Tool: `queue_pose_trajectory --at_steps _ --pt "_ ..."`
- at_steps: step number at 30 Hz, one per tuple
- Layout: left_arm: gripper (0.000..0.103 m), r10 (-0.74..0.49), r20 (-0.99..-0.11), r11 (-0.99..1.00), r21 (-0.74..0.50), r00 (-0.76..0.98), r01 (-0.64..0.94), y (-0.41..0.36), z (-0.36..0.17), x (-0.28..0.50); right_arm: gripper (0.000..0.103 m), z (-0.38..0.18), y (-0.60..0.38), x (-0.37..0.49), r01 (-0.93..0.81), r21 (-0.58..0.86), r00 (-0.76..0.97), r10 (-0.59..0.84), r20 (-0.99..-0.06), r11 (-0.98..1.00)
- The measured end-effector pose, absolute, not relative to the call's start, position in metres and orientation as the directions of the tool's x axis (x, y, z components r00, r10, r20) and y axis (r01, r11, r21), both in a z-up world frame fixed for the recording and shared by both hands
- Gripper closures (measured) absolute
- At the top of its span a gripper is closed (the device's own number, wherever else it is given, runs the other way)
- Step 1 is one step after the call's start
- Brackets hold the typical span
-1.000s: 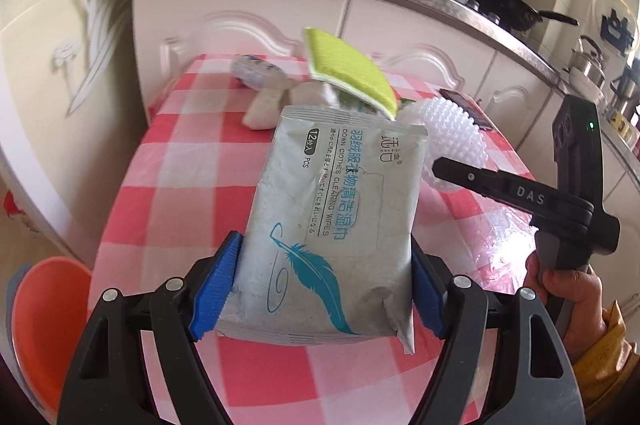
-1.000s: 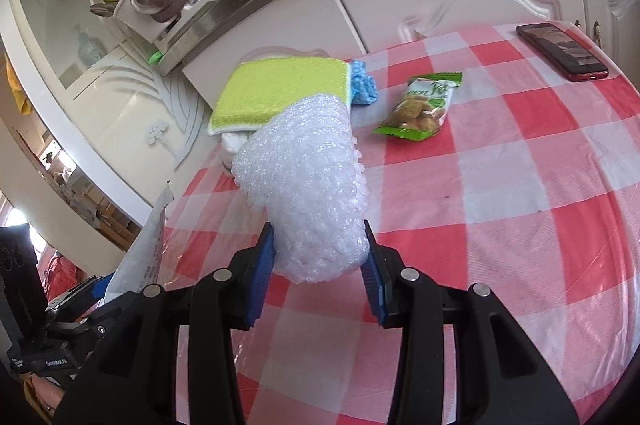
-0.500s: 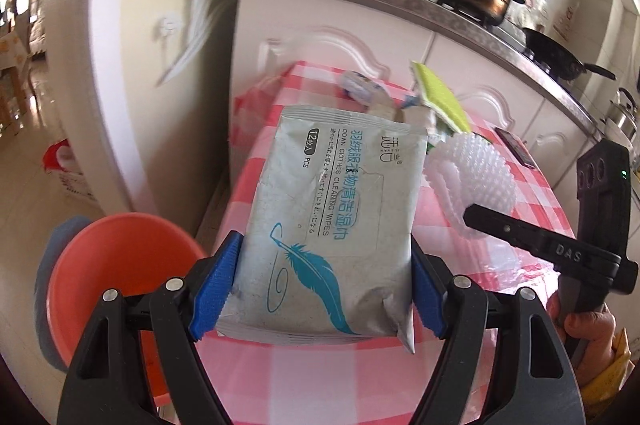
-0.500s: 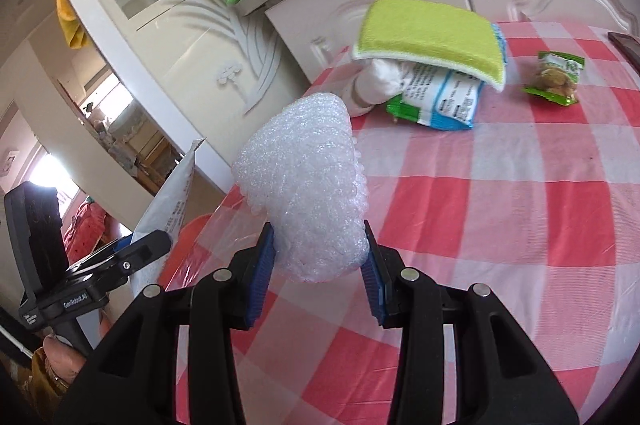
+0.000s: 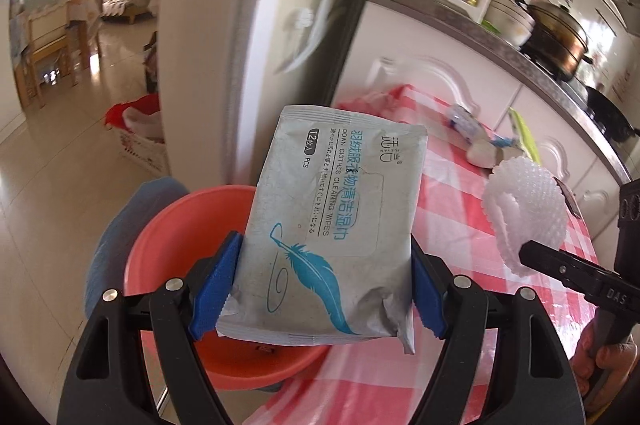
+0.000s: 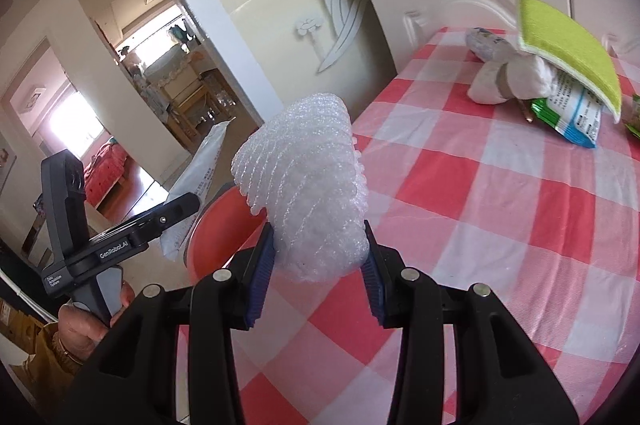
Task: Collect trash
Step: 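Carry the wipes pack and foam net to the orange bucket and release both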
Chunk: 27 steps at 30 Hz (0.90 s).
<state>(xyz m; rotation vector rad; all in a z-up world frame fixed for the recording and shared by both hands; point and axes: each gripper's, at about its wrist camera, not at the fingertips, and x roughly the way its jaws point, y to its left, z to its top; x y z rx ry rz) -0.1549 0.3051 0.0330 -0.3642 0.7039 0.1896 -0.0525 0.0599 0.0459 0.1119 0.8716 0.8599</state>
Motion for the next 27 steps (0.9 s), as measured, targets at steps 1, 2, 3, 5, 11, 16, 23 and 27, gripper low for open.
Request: queue_pose_trajectory --at_steps 1,2,3,5,11,16,23,27 --pt "0.026 0.057 -0.662 0.914 -0.267 0.747 -0.306 0.311 0.031 -0.156 0.06 0.047 0.068 -0.054 -0.629 0.412 0.325 0.704 -0.631 0.659" --pt "0.026 0.063 -0.665 0.907 -0.272 0.744 -0.32 0.316 0.028 -0.158 0.06 0.047 0.075 -0.056 -0.641 0.406 0.313 0.705 -0.637 0.651" --pt "0.026 0.07 -0.669 0.901 -0.276 0.74 -0.334 0.322 0.025 -0.16 0.06 0.048 0.083 -0.059 -0.656 0.396 0.302 0.704 -0.643 0.643" --pt "0.026 0.087 -0.676 0.89 -0.278 0.732 -0.362 0.331 0.021 -0.162 0.06 0.048 0.1 -0.063 -0.683 0.381 0.275 0.702 -0.657 0.624" --pt "0.026 0.109 -0.694 0.857 -0.297 0.712 -0.42 0.353 0.005 -0.169 0.058 0.042 0.141 -0.068 -0.736 0.347 0.211 0.684 -0.698 0.581" --pt "0.026 0.115 -0.717 0.837 -0.303 0.688 -0.456 0.363 -0.009 -0.169 0.057 0.034 0.172 -0.069 -0.768 0.312 0.17 0.648 -0.743 0.559" --pt "0.025 0.113 -0.749 0.83 -0.291 0.653 -0.477 0.369 -0.029 -0.166 0.049 0.023 0.195 -0.062 -0.781 0.285 0.156 0.616 -0.772 0.555" --pt "0.024 0.107 -0.769 0.835 -0.274 0.63 -0.477 0.367 -0.04 -0.162 0.028 0.02 0.2 -0.062 -0.786 0.28 0.167 0.626 -0.762 0.55"
